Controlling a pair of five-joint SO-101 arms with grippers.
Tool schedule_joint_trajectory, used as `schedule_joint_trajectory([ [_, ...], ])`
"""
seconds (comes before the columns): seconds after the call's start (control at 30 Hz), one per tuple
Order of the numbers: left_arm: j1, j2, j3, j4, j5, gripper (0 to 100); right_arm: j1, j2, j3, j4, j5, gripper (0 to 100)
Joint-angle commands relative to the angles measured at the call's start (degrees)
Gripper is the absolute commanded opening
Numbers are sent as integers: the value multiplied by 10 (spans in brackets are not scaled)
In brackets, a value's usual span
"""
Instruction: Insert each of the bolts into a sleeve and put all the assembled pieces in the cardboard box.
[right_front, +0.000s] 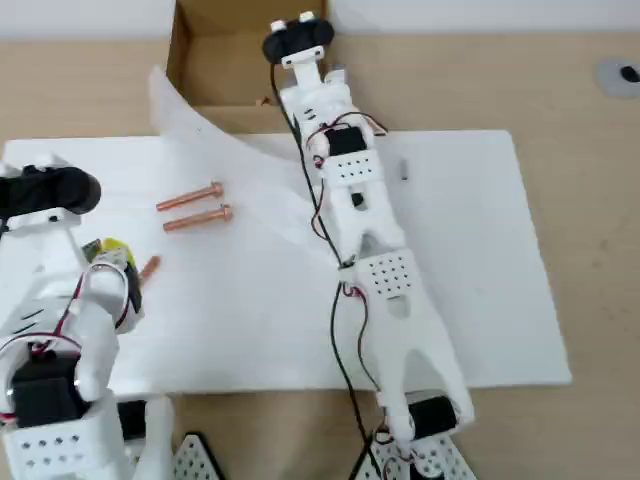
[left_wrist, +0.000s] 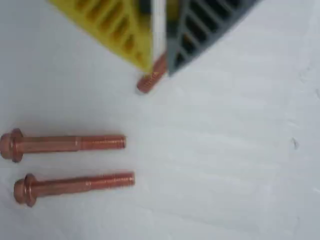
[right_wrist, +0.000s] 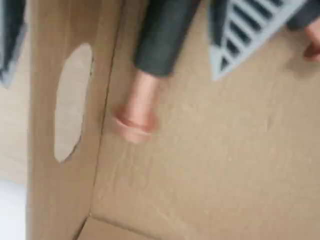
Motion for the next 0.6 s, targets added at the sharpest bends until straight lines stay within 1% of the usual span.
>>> schedule_joint_trajectory([
  [0.0, -42, 2, -15, -11, 7, 85, -2, -54, -29, 43, 4, 300],
  [0.1, -140, 2, -32, -13, 10, 85, 19, -133, -27, 111, 3, 300],
  [0.2, -242, 1, -31, -40, 10, 85, 36, -207, -26, 189, 2, 300],
  [0.3, -305, 1, -29, -74, 11, 85, 42, -268, -26, 264, -25, 300],
  [0.43, -311, 0, -29, -90, 11, 85, 44, -320, -26, 330, -63, 300],
  [0.57, -286, 0, -28, -98, 10, 85, 44, -327, -26, 353, -69, 300],
])
